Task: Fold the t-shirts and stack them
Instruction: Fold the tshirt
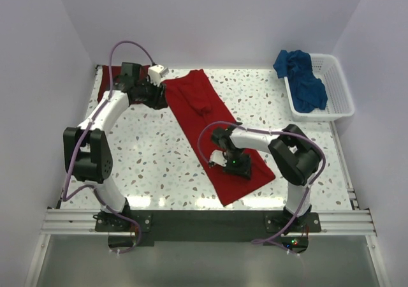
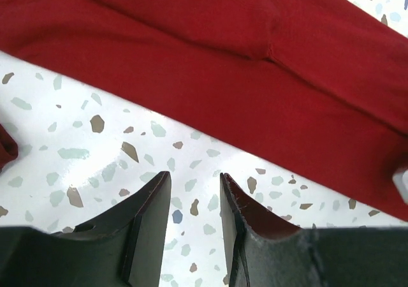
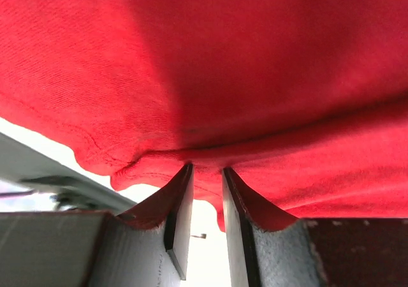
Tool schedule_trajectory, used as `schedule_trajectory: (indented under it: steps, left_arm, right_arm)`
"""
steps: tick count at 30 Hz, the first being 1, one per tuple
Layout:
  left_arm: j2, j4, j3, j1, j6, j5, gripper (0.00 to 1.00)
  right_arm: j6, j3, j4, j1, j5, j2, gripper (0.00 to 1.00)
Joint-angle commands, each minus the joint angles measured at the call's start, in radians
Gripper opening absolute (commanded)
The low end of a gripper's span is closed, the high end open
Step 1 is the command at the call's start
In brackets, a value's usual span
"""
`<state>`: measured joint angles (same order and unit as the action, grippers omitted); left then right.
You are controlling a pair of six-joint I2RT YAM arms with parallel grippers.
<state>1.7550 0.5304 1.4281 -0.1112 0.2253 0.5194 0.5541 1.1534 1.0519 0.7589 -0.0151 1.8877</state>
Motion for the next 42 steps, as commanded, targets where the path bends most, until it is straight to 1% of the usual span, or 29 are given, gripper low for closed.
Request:
schedule_trajectory:
  steps: [1, 2, 3, 4, 7, 8, 9, 10, 11, 12, 14, 15, 16, 18, 19, 20, 22, 23, 25, 27, 29, 34, 38, 42]
  left_arm:
    - [-0.048, 0.048, -0.011, 0.008, 0.031, 0.033, 0.42]
    - [-0.048, 0.057, -0.011, 0.008, 0.032, 0.03, 0.42]
    - [-0.043, 0.068, -0.009, 0.008, 0.039, 0.025, 0.42]
    - [-0.042, 0.083, -0.012, 0.008, 0.043, 0.021, 0.42]
    - [-0.031, 0.091, -0.027, 0.008, 0.046, 0.019, 0.42]
    - [-0.023, 0.091, -0.035, 0.008, 0.045, 0.024, 0.42]
    - [-0.016, 0.085, -0.044, 0.008, 0.042, 0.033, 0.42]
    - [-0.006, 0.083, -0.046, 0.007, 0.036, 0.039, 0.42]
    - [0.012, 0.077, -0.047, 0.007, 0.031, 0.045, 0.42]
    - [0.023, 0.066, -0.044, 0.007, 0.026, 0.051, 0.42]
    - [0.059, 0.053, -0.04, 0.005, 0.005, 0.077, 0.41]
    - [0.073, 0.039, -0.031, 0.002, -0.001, 0.099, 0.41]
    - [0.087, 0.028, -0.026, -0.001, -0.016, 0.108, 0.4]
    - [0.129, 0.002, -0.012, -0.008, -0.032, 0.151, 0.4]
    - [0.142, -0.012, -0.009, -0.011, -0.061, 0.157, 0.4]
    - [0.167, -0.021, -0.006, -0.016, -0.075, 0.16, 0.39]
    - [0.192, -0.049, 0.0, -0.033, -0.101, 0.15, 0.38]
    - [0.21, -0.059, 0.0, -0.036, -0.106, 0.143, 0.38]
    - [0.225, -0.078, 0.009, -0.047, -0.113, 0.133, 0.37]
    - [0.245, -0.083, 0.026, -0.054, -0.116, 0.126, 0.37]
    - [0.264, -0.089, 0.04, -0.056, -0.118, 0.107, 0.37]
    - [0.325, -0.076, 0.071, -0.067, -0.107, 0.09, 0.37]
    - [0.38, -0.063, 0.107, -0.073, -0.101, 0.068, 0.36]
    - [0.445, -0.067, 0.158, -0.071, -0.09, 0.024, 0.34]
  right_arm:
    - [-0.084, 0.032, -0.052, 0.133, 0.222, 0.089, 0.28]
    - [-0.101, 0.069, -0.052, 0.157, 0.254, 0.102, 0.28]
    - [-0.121, 0.089, -0.056, 0.181, 0.321, 0.129, 0.28]
    - [-0.161, 0.107, -0.062, 0.227, 0.346, 0.142, 0.29]
    - [-0.222, 0.199, -0.101, 0.293, 0.458, 0.178, 0.32]
    - [-0.235, 0.262, -0.104, 0.301, 0.498, 0.185, 0.33]
    - [-0.247, 0.297, -0.099, 0.306, 0.573, 0.188, 0.34]
    - [-0.255, 0.333, -0.087, 0.303, 0.604, 0.18, 0.35]
    - [-0.255, 0.394, -0.073, 0.3, 0.61, 0.168, 0.37]
    - [-0.255, 0.414, -0.072, 0.289, 0.613, 0.145, 0.38]
    - [-0.253, 0.446, -0.073, 0.223, 0.644, 0.067, 0.43]
    - [-0.253, 0.457, -0.07, 0.191, 0.653, 0.047, 0.43]
    - [-0.243, 0.483, -0.063, 0.121, 0.655, 0.021, 0.43]
    - [-0.232, 0.505, -0.058, 0.047, 0.636, 0.007, 0.42]
    - [-0.233, 0.512, -0.069, -0.023, 0.621, 0.004, 0.41]
    - [-0.244, 0.525, -0.107, -0.053, 0.568, 0.005, 0.41]
    - [-0.266, 0.54, -0.144, -0.114, 0.483, 0.022, 0.36]
    - [-0.27, 0.554, -0.186, -0.128, 0.401, 0.049, 0.35]
    - [-0.269, 0.565, -0.225, -0.154, 0.324, 0.074, 0.31]
    - [-0.269, 0.559, -0.303, -0.168, 0.227, 0.105, 0.3]
    - [-0.27, 0.548, -0.375, -0.174, 0.164, 0.141, 0.29]
    - [-0.276, 0.578, -0.44, -0.199, 0.075, 0.241, 0.27]
    - [-0.295, 0.549, -0.527, -0.224, 0.043, 0.272, 0.27]
    - [-0.298, 0.549, -0.556, -0.245, 0.017, 0.312, 0.27]
